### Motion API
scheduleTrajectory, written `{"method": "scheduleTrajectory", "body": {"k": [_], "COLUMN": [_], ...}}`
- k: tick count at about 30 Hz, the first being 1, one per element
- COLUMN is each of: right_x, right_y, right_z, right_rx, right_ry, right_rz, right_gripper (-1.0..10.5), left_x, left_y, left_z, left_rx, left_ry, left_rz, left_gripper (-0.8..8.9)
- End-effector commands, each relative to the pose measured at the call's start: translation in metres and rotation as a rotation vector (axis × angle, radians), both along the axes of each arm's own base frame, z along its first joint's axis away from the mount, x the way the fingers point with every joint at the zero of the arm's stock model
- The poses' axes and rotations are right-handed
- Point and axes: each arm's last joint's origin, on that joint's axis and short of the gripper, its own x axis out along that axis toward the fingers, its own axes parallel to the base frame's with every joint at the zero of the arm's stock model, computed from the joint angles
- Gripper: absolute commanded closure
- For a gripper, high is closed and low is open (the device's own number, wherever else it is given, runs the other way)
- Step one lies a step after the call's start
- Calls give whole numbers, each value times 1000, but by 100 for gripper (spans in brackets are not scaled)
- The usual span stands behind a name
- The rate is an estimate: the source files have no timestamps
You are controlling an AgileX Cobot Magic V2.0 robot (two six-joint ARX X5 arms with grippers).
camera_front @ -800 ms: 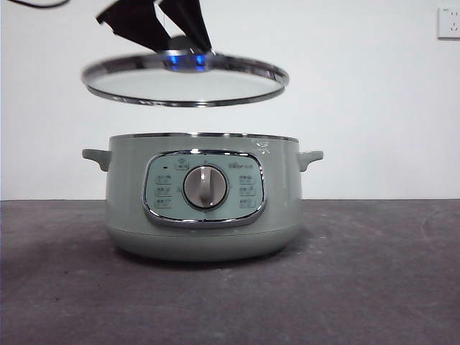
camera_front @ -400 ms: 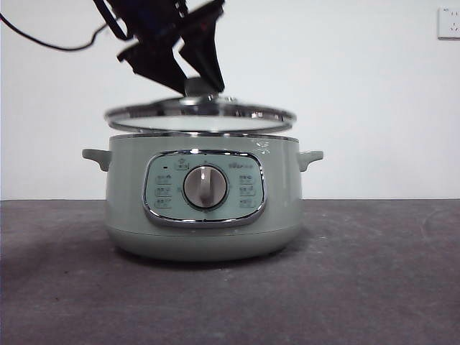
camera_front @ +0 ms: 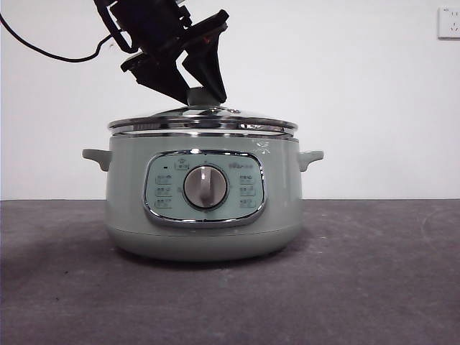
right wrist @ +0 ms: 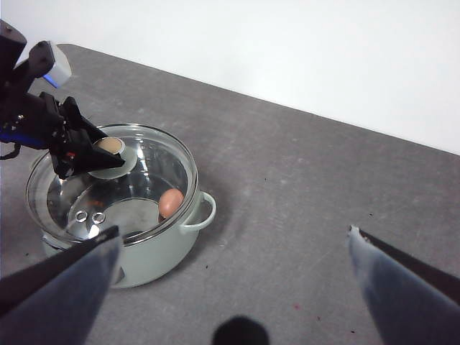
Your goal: Pick up the egg,open the lid,put the egg in the pot,close the lid
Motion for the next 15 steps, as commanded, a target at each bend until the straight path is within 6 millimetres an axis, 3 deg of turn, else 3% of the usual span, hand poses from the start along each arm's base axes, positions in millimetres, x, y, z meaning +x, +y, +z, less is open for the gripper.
{"method": "scheduleTrajectory", "body": {"k": [1,9,15], "right_x": [-1,-1,-1], "right_y": [0,-1,-1], "right_z": [-1,-2,-2], "right_rx": [12,4,3], "right_ry": [6,18,18], "right_rz": [-3,-3,-3], "right_gripper": [411,412,412], "left_x": [2,11,11], "left_y": [-1,-7,-7], "left_z": [8,-14,-16], "left_rx": [-28,6,15], "left_ry": [-58,2,20], "left_rz": [-13,-14,-13], "left_gripper": [822,822,822]}}
